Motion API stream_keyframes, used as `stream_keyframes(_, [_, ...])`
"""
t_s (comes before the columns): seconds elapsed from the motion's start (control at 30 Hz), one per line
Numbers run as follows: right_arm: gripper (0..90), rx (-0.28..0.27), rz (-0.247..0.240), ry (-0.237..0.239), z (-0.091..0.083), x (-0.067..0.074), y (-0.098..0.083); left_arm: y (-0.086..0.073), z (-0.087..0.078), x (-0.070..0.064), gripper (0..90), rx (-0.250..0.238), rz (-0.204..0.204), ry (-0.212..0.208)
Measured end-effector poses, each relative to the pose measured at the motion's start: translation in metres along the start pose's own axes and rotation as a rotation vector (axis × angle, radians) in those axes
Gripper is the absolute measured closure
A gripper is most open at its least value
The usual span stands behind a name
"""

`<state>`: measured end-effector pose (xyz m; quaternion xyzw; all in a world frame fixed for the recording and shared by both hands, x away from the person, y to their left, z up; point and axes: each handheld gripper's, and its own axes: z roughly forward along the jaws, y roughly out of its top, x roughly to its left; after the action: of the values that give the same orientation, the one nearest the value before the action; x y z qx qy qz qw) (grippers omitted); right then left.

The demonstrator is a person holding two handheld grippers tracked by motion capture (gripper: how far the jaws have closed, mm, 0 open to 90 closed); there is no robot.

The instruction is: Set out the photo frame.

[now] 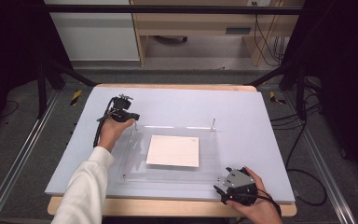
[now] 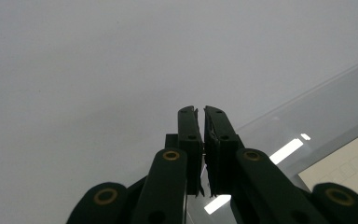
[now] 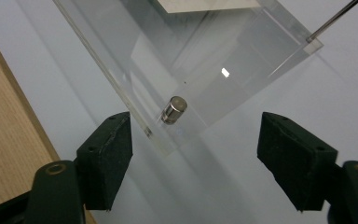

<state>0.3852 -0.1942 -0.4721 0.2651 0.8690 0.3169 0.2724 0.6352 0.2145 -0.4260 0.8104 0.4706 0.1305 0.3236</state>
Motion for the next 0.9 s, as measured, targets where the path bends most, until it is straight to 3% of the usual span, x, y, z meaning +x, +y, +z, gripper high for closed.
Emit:
stream_keyframes(0.47, [38.0,-0.041,-0.077,-0.007,0.0035,0.0036,0.0039,-0.0012,-0.0001,-0.0011,84.6,-0.007,0.013,0.006])
stream_keyframes(0.7, [42.2,-0.034,-0.080,0.009,0.0049,0.0047,0.0046,-0.0041,-0.0016,-0.0002,84.4,-0.018,0.032,-0.006])
stream_keyframes(0.9, [43.7,-0.040,-0.071,-0.012,0.0036,0.0035,0.0053,-0.0047,-0.0013,-0.0001,84.3,-0.027,0.028,-0.005])
